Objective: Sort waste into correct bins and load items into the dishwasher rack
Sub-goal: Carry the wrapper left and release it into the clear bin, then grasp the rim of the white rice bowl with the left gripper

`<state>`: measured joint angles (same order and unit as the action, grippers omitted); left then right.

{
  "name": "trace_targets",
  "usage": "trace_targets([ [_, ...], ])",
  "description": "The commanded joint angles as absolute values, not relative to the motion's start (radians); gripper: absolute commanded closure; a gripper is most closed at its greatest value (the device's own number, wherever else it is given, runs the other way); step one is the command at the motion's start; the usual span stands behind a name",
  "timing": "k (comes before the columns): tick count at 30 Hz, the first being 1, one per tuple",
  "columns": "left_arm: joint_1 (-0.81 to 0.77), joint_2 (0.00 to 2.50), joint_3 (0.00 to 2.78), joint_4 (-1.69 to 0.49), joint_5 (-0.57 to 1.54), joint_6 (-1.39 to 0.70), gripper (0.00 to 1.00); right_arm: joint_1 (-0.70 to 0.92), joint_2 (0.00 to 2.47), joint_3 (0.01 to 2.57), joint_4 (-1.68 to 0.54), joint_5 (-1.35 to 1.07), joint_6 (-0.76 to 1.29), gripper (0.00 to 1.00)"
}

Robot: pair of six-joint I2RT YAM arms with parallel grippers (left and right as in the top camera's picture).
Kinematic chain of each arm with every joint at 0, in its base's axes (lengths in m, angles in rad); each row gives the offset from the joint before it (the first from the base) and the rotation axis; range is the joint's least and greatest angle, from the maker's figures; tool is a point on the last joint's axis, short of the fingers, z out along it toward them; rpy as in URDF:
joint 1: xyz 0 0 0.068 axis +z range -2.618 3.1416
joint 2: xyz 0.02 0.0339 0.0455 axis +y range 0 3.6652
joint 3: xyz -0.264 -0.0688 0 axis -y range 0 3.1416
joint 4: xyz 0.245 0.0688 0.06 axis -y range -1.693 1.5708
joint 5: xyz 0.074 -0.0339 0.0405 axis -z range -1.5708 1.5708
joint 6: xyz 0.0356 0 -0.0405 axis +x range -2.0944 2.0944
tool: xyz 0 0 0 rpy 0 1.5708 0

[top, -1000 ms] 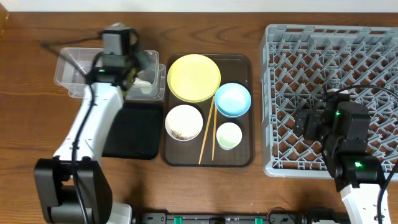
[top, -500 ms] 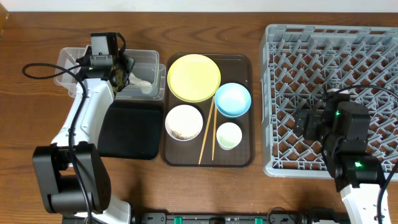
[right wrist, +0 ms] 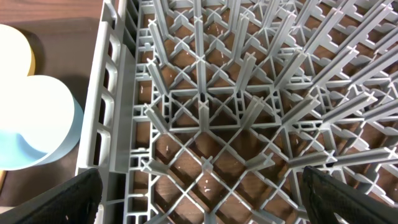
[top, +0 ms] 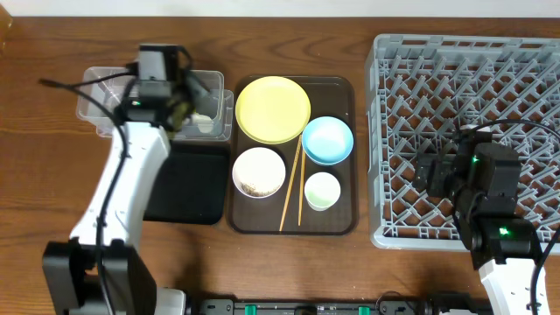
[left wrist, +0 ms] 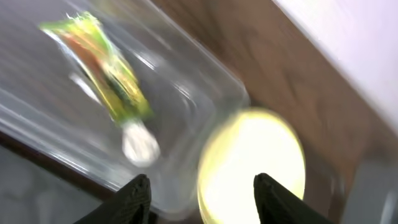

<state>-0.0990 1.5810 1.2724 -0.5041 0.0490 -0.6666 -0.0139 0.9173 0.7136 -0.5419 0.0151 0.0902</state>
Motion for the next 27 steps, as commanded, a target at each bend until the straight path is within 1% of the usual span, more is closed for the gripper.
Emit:
trace_targets([
  [1, -0.194, 1.584, 1.274, -0.58, 0.07, -0.523, 0.44, -0.006, 0.916, 0.733, -0.543, 0.01, 0.081, 0.01],
  [6, -0.327, 1.607, 1.258, -0.667, 0.067, -0.515, 0.44, -0.006, 0.916, 0.733, -0.543, 0.01, 0.081, 0.01],
  [12, -0.461, 1.667, 1.238, -0.673, 0.055, -0.517, 0.46, -0.006, 0.916, 0.733, -0.543, 0.01, 0.081, 0.01],
  [18, -0.527, 1.764, 1.238, -0.672, 0.033, -0.536, 0.51, -0.006, 0.916, 0.733, -0.544, 0.01, 0.081, 0.01],
  [24, -0.552, 1.869, 1.238, -0.672, 0.034, -0.537, 0.54, -0.006, 0.916, 0.733, -0.544, 0.01, 0.082, 0.01],
  [27, -0.562, 1.902, 1.238, -0.669, 0.033, -0.54, 0.64, -0.006, 0.916, 0.733, -0.544, 0.01, 0.082, 0.01],
])
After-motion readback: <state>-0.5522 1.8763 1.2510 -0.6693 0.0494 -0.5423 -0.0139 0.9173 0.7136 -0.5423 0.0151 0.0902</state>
